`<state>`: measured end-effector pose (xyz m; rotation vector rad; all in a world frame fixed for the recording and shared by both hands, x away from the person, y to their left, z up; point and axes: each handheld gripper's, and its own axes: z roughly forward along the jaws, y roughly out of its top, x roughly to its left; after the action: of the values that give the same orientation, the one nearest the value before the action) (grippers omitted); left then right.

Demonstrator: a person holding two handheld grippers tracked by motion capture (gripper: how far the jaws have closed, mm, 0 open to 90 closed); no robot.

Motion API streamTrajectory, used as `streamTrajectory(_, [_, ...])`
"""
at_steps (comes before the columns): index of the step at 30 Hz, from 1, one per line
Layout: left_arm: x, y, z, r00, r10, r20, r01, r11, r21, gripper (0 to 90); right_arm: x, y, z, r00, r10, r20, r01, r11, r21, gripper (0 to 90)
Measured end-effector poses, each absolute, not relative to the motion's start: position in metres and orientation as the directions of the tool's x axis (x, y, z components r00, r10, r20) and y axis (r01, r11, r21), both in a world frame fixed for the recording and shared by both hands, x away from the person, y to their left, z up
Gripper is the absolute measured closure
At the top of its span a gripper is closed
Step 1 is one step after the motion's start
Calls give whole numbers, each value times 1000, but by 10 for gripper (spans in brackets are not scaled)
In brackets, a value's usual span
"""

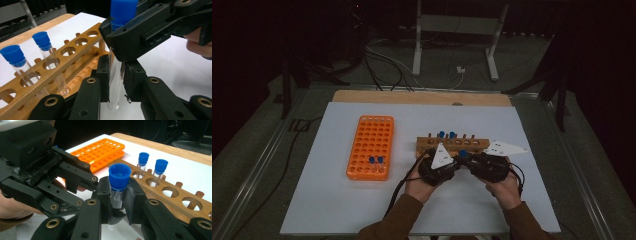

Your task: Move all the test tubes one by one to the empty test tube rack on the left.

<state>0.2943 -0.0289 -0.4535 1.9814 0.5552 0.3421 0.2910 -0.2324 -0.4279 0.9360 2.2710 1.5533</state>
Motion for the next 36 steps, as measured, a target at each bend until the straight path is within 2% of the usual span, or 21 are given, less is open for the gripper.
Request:
streamTrajectory(2, [294,-28,-454,856,517,-8,239,-382,893,779,291,-233,-428,-773,615,159,370,234,899,742])
streamTrajectory(5, [295,-25,-456,851,524,-22,252,-373,893,781,292,-236,-426,-776,606,174,369,213,905,585])
streamTrajectory(8, [297,-20,-458,841,539,-38,272,-362,892,782,292,-240,-424,-779,600,181,363,198,910,479])
streamTrajectory(13, [298,-9,-457,826,561,-61,292,-333,896,783,291,-243,-420,-762,628,159,352,195,915,247])
streamTrajectory(16, [296,-2,-456,819,570,-71,299,-317,900,783,291,-243,-420,-751,646,140,350,210,913,157])
streamTrajectory(24, [289,23,-451,801,593,-84,305,-283,909,784,295,-246,-423,-728,671,145,369,204,907,39])
streamTrajectory(36, [274,60,-450,779,622,-78,316,-282,906,784,299,-251,-427,-709,690,144,380,203,902,8])
